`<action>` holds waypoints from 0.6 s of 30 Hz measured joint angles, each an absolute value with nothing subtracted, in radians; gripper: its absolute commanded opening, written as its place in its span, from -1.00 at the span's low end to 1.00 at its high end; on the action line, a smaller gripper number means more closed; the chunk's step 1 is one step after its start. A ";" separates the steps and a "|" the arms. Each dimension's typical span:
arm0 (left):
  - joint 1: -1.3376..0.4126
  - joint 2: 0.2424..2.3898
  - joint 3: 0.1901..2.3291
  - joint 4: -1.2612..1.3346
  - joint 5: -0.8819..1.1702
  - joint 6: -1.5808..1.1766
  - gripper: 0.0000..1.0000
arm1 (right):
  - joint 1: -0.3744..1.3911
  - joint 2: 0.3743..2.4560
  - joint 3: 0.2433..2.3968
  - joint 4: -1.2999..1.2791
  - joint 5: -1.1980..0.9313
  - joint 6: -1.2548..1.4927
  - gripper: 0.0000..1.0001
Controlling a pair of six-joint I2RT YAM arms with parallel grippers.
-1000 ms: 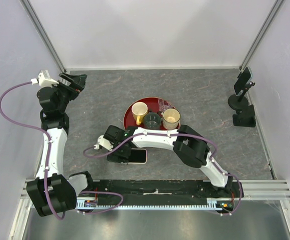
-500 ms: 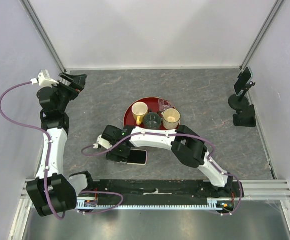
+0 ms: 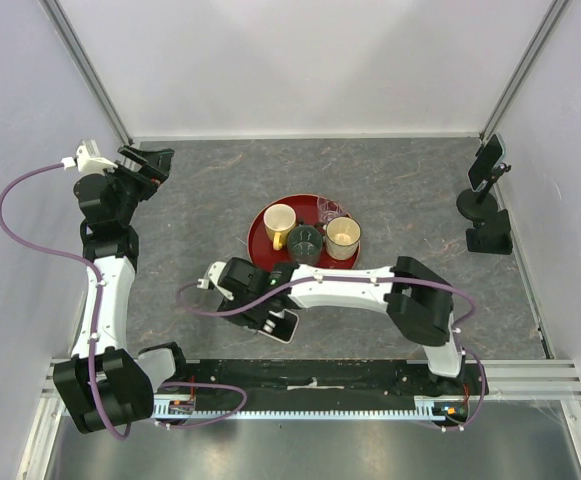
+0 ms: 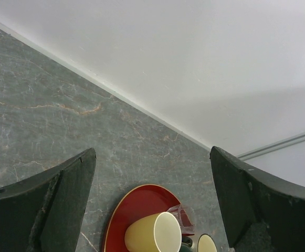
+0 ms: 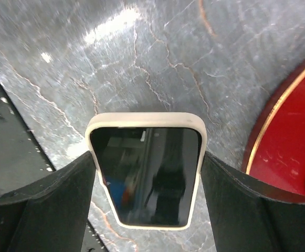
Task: Place the phone on the phone stand
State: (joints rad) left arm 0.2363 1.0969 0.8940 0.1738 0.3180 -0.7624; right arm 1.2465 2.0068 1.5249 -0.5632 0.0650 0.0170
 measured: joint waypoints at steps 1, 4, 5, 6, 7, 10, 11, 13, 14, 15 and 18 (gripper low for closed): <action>0.236 1.097 0.894 0.174 0.318 -0.762 0.89 | 1.252 1.980 1.508 -0.546 0.083 0.044 -1.00; 0.236 1.097 0.894 0.174 0.318 -0.762 0.89 | 1.267 1.905 1.452 -0.491 0.148 0.126 -1.00; 0.236 1.097 0.894 0.174 0.318 -0.762 0.89 | 1.270 1.883 1.433 -0.476 0.172 0.154 -1.00; 0.236 1.097 0.894 0.174 0.319 -0.762 0.89 | 1.274 1.854 1.403 -0.455 0.205 0.189 -1.00; 0.236 1.097 0.894 0.174 0.319 -0.762 0.89 | 1.276 1.833 1.383 -0.447 0.224 0.210 -1.00; 0.236 1.097 0.894 0.174 0.320 -0.762 0.89 | 1.283 1.749 1.301 -0.419 0.299 0.284 -1.00; 0.236 1.097 0.894 0.174 0.320 -0.762 0.88 | 1.284 1.719 1.275 -0.415 0.324 0.306 -1.00; 0.236 1.097 0.894 0.174 0.321 -0.762 0.88 | 1.284 1.654 1.221 -0.408 0.370 0.350 -1.00; 0.236 1.097 0.894 0.174 0.322 -0.762 0.88 | 1.284 1.625 1.200 -0.408 0.387 0.371 -1.00; 0.236 1.097 0.894 0.175 0.324 -0.763 0.88 | 1.283 1.601 1.184 -0.407 0.401 0.393 -1.00; 0.236 1.097 0.894 0.175 0.327 -0.763 0.88 | 1.282 1.569 1.162 -0.413 0.437 0.477 -1.00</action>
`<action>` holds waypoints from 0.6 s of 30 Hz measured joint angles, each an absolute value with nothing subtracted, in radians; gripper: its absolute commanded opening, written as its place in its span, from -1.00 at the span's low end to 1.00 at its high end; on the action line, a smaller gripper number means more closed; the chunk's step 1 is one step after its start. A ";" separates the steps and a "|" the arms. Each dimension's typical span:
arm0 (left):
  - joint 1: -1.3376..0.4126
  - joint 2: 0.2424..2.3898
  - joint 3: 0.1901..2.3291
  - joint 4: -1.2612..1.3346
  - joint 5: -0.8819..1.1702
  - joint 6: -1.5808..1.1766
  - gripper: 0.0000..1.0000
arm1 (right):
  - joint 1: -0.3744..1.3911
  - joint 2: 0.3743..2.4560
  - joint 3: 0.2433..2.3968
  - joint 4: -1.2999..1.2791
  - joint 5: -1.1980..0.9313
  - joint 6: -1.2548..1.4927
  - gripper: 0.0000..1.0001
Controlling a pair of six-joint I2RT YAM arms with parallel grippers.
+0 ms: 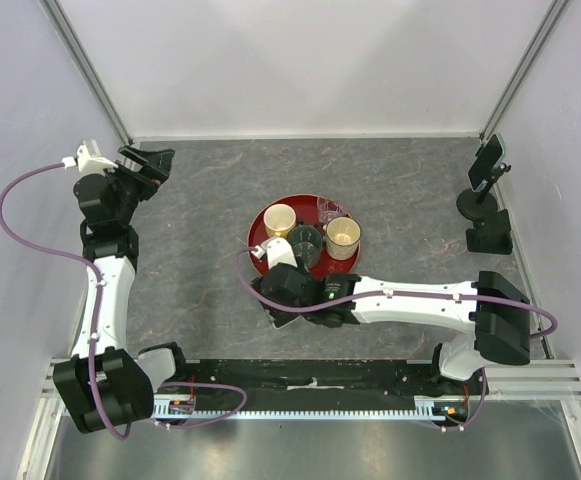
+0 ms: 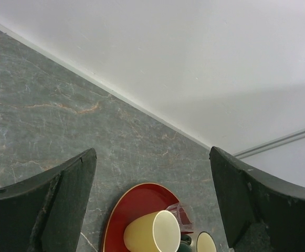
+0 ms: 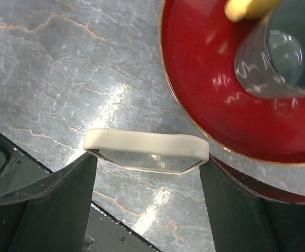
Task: Place the phone on the phone stand
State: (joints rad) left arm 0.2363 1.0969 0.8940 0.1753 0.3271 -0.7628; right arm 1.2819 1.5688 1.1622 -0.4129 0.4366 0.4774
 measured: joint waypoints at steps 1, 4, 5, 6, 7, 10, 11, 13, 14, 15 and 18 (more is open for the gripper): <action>0.236 1.097 0.894 0.175 0.331 -0.763 0.88 | 1.282 1.561 1.149 -0.412 0.453 0.522 -1.00; 0.237 1.100 0.894 0.179 0.350 -0.763 0.83 | 1.283 1.522 1.069 -0.398 0.516 0.636 -1.00; 0.237 1.103 0.894 0.183 0.358 -0.763 0.82 | 1.282 1.504 1.052 -0.395 0.527 0.661 -1.00; 0.237 1.106 0.894 0.187 0.369 -0.763 0.79 | 1.278 1.478 1.028 -0.396 0.539 0.688 -1.00; 0.237 1.113 0.894 0.191 0.380 -0.763 0.79 | 1.274 1.452 1.004 -0.404 0.554 0.714 -1.00; 0.238 1.139 0.894 0.200 0.424 -0.763 0.76 | 1.245 1.374 0.941 -0.451 0.597 0.783 -1.00; 0.238 1.148 0.894 0.204 0.437 -0.764 0.75 | 1.229 1.350 0.922 -0.458 0.602 0.803 -1.00; 0.238 1.165 0.894 0.209 0.461 -0.766 0.75 | 1.185 1.298 0.883 -0.476 0.607 0.836 -1.00; 0.238 1.169 0.894 0.212 0.473 -0.766 0.75 | 1.156 1.268 0.863 -0.488 0.609 0.849 -1.00; 0.238 1.172 0.895 0.214 0.481 -0.767 0.74 | 1.127 1.242 0.846 -0.497 0.606 0.860 -1.00; 0.233 1.172 0.895 0.226 0.505 -0.769 0.74 | 0.998 1.147 0.787 -0.538 0.604 0.885 -1.00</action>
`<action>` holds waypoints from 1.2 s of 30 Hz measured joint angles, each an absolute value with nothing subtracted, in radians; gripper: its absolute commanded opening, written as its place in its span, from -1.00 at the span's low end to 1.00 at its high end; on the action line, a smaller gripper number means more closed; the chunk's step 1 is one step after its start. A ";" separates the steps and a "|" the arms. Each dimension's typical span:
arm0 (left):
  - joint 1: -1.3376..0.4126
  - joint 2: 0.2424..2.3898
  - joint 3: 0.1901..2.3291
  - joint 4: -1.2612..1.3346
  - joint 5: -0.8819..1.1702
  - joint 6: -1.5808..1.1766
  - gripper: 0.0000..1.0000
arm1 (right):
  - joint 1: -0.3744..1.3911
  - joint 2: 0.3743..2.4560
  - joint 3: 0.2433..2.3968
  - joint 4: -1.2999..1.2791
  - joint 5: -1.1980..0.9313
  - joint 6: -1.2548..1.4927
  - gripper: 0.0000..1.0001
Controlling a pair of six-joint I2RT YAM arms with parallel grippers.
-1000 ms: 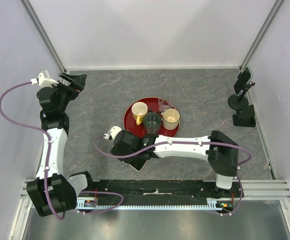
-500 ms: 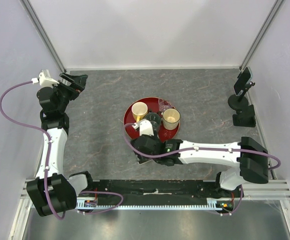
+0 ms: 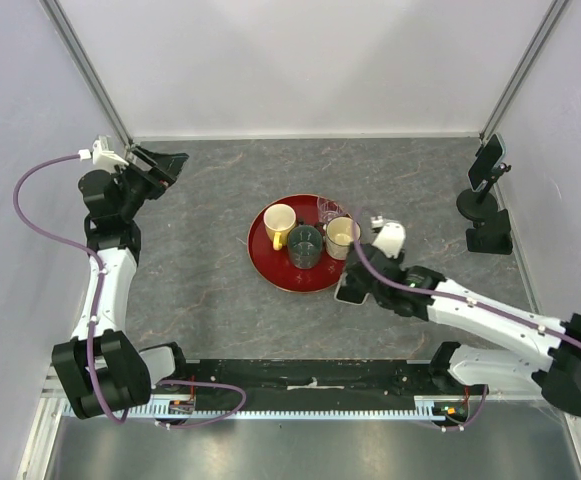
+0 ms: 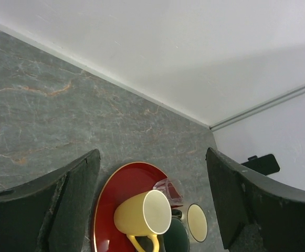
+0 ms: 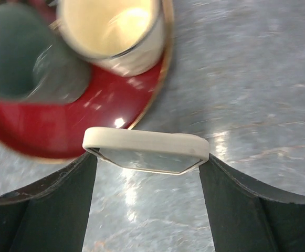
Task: Place the phone on the phone stand
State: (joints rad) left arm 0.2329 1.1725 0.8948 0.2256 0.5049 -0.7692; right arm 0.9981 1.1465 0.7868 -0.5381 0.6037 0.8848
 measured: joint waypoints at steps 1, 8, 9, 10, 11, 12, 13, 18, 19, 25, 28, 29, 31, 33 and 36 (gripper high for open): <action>0.232 1.172 0.895 0.231 0.511 -0.769 0.74 | 0.949 1.118 0.768 -0.549 0.598 0.890 -1.00; 0.220 1.172 0.897 0.242 0.534 -0.770 0.73 | 0.690 1.012 0.669 -0.539 0.531 0.939 -1.00; 0.219 1.172 0.897 0.242 0.535 -0.770 0.72 | 0.660 1.021 0.663 -0.527 0.515 0.940 -1.00; 0.216 1.172 0.897 0.242 0.535 -0.770 0.72 | 0.635 1.039 0.661 -0.514 0.497 0.941 -1.00; 0.216 1.172 0.897 0.243 0.536 -0.770 0.72 | 0.610 1.062 0.661 -0.501 0.482 0.943 -1.00; 0.215 1.172 0.897 0.243 0.537 -0.770 0.72 | 0.591 1.087 0.661 -0.491 0.469 0.945 -1.00; 0.213 1.172 0.897 0.243 0.537 -0.770 0.72 | 0.580 1.108 0.661 -0.490 0.462 0.945 -1.00; 0.207 1.172 0.897 0.243 0.544 -0.771 0.72 | 0.523 1.164 0.621 -0.504 0.403 0.995 -1.00; 0.206 1.172 0.897 0.244 0.547 -0.773 0.72 | 0.506 1.166 0.614 -0.505 0.395 1.007 -0.95; 0.205 1.172 0.897 0.255 0.559 -0.779 0.72 | 0.459 1.172 0.599 -0.506 0.347 0.978 0.96; 0.205 1.172 0.897 0.262 0.561 -0.783 0.72 | 0.461 1.151 0.614 -0.508 0.326 0.902 0.96; 0.205 1.172 0.897 0.264 0.561 -0.785 0.72 | 0.461 1.137 0.622 -0.509 0.319 0.884 0.96; 0.205 1.172 0.897 0.265 0.561 -0.788 0.72 | 0.461 1.107 0.645 -0.509 0.308 0.861 0.96; 0.205 1.172 0.897 0.265 0.561 -0.790 0.72 | 0.460 1.100 0.677 -0.508 0.301 0.850 0.96; 0.205 1.172 0.897 0.266 0.561 -0.791 0.72 | 0.458 1.149 0.760 -0.528 0.293 0.838 0.96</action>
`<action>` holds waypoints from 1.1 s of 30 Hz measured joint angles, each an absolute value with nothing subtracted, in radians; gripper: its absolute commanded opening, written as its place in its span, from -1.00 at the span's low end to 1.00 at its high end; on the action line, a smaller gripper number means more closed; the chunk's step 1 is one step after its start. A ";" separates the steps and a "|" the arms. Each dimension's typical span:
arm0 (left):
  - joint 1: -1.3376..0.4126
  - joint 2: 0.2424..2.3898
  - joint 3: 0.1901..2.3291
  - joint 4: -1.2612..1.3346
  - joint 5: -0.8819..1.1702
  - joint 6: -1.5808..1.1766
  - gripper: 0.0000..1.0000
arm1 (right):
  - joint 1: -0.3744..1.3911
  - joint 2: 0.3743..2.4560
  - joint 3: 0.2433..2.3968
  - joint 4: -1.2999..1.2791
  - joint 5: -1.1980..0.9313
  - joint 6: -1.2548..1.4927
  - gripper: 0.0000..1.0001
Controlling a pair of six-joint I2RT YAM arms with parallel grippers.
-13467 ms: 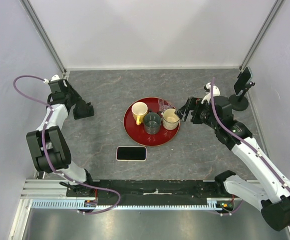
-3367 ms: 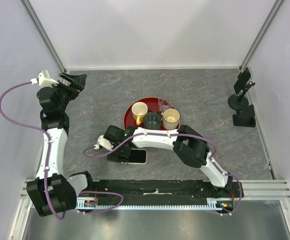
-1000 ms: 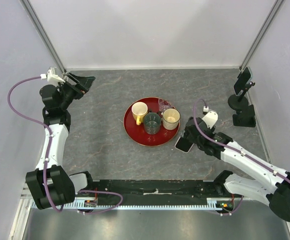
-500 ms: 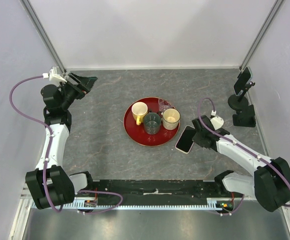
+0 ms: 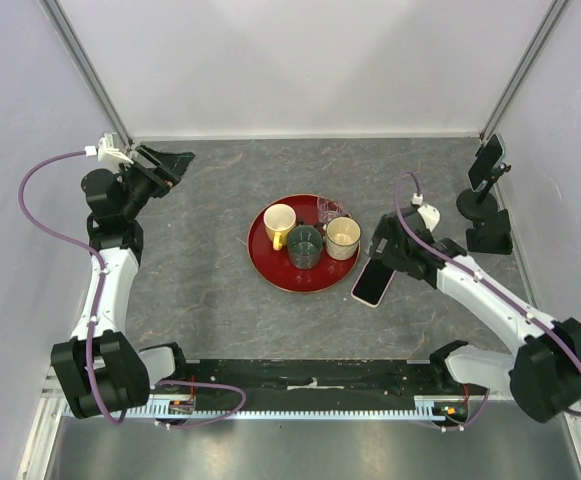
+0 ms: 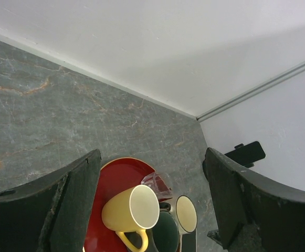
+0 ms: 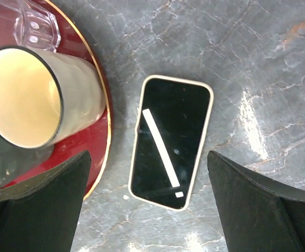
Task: Place the phone on the phone stand
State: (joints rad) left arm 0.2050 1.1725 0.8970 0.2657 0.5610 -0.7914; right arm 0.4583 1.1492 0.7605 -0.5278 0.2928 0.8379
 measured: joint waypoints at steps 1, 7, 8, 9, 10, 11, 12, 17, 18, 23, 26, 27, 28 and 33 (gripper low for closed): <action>0.205 1.172 0.897 0.265 0.561 -0.792 0.72 | 0.458 1.171 0.784 -0.534 0.290 0.838 0.96; 0.205 1.172 0.897 0.266 0.561 -0.792 0.71 | 0.425 1.376 0.925 -0.602 0.258 0.845 0.96; 0.205 1.172 0.897 0.266 0.561 -0.792 0.71 | 0.419 1.400 0.936 -0.614 0.257 0.849 0.96; 0.205 1.172 0.897 0.266 0.561 -0.792 0.71 | 0.413 1.430 0.946 -0.626 0.252 0.858 0.96; 0.205 1.173 0.897 0.266 0.561 -0.792 0.71 | 0.408 1.451 0.952 -0.638 0.248 0.865 0.96; 0.205 1.173 0.897 0.266 0.561 -0.792 0.71 | 0.407 1.468 0.956 -0.649 0.245 0.874 0.96; 0.205 1.174 0.897 0.266 0.561 -0.792 0.71 | 0.405 1.481 0.959 -0.658 0.243 0.881 0.96; 0.205 1.176 0.897 0.266 0.561 -0.792 0.71 | 0.405 1.579 1.021 -0.728 0.247 0.908 0.96; 0.205 1.176 0.897 0.266 0.561 -0.792 0.71 | 0.405 1.601 1.034 -0.739 0.248 0.912 0.96; 0.205 1.176 0.897 0.266 0.561 -0.792 0.71 | 0.405 1.680 1.063 -0.774 0.252 0.918 0.96; 0.205 1.176 0.897 0.266 0.561 -0.792 0.71 | 0.405 1.703 1.063 -0.782 0.251 0.925 0.96; 0.205 1.176 0.897 0.266 0.561 -0.792 0.71 | 0.405 1.708 1.063 -0.783 0.251 0.929 0.96; 0.205 1.176 0.897 0.266 0.561 -0.792 0.71 | 0.405 1.711 1.063 -0.783 0.251 0.931 0.96; 0.205 1.176 0.897 0.266 0.561 -0.792 0.71 | 0.405 1.731 1.063 -0.778 0.237 0.945 0.96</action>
State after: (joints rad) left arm 0.2050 1.1763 0.8970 0.2665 0.5610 -0.7921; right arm 0.4049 1.7309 1.0634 -0.7780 0.2367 0.9455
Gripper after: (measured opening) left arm 0.858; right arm 0.982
